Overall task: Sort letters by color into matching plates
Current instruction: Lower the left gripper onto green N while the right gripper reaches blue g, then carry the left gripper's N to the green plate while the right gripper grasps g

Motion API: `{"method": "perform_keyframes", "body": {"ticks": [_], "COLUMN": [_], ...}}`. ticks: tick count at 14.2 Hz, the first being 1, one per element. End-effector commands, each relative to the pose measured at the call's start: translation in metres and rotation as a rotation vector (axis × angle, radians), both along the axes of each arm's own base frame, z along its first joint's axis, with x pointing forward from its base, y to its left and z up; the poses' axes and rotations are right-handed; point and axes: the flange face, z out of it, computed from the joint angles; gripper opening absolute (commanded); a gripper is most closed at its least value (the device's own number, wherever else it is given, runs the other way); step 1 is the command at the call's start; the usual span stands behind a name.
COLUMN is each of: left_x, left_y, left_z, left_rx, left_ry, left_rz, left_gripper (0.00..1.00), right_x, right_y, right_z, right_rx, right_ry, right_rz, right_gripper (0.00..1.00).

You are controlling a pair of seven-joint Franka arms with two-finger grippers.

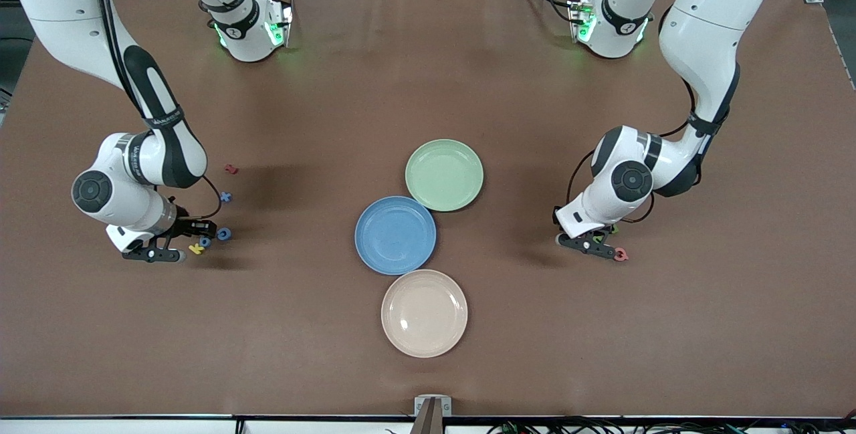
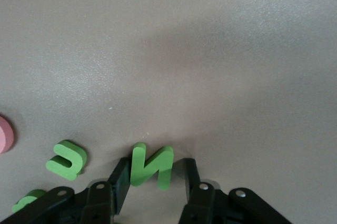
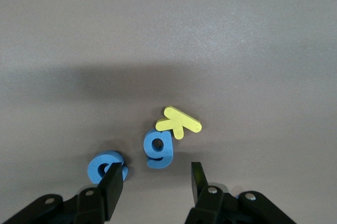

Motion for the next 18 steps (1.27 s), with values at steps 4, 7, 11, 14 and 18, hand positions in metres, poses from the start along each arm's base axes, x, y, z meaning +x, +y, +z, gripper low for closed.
{"method": "perform_keyframes", "body": {"ticks": [4,7,11,14,18], "left_x": [0.001,0.004,0.005,-0.006,-0.033], "left_y": [0.000,0.002,-0.001,-0.030,-0.096], "left_z": [0.001,0.006,0.035,0.067,0.102], "left_rx": [0.001,0.002,0.020,0.032,0.059], "left_ry": [-0.022,-0.028,-0.026,0.020,0.098], "left_rz": [-0.002,0.015,0.060,0.110,0.188], "left_gripper": [0.27,0.22,0.22,0.22,0.22], "right_x": [0.001,0.001,-0.001,-0.001,0.000], "right_y": [-0.005,-0.005,-0.003,-0.003,-0.004], "right_z": [-0.009,-0.012,-0.020,-0.020,-0.020], "right_rx": [0.002,0.002,0.001,0.001,0.000], "right_ry": [-0.010,-0.006,-0.001,-0.002,-0.002], "right_rz": [-0.017,-0.017,-0.013,-0.013,-0.013], "right_gripper": [0.61,0.61,0.59,0.58,0.56]}}
